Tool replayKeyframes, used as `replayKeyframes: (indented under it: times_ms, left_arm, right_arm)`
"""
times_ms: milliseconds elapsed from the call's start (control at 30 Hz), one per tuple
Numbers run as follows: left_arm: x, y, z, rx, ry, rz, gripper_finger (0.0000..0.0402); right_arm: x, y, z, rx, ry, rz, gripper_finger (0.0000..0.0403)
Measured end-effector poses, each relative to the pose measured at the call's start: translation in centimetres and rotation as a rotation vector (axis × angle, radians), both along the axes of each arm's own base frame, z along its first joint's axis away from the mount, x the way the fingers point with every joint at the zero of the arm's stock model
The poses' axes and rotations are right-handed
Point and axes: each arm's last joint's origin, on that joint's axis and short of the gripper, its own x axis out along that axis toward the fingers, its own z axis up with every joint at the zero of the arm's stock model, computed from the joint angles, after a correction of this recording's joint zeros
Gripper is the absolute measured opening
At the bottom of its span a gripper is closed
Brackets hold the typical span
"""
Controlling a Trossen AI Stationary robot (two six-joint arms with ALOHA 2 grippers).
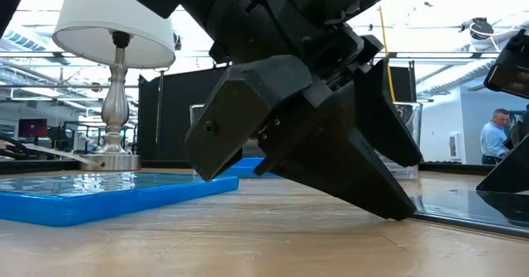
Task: Pick & place jewel cases by type
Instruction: Stack the black CD case on top of the black CD cases in the right transparent bin
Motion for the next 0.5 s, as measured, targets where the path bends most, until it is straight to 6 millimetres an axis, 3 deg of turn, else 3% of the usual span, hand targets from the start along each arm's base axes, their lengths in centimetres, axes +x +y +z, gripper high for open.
replayKeyframes:
  times_ms: [500]
  left_arm:
    - [0.08, -0.08, 0.22, 0.089, -0.03, -0.006, 0.0285]
  right_arm:
    - [0.02, 0.04, 0.02, 0.005, -0.005, -0.002, 0.0]
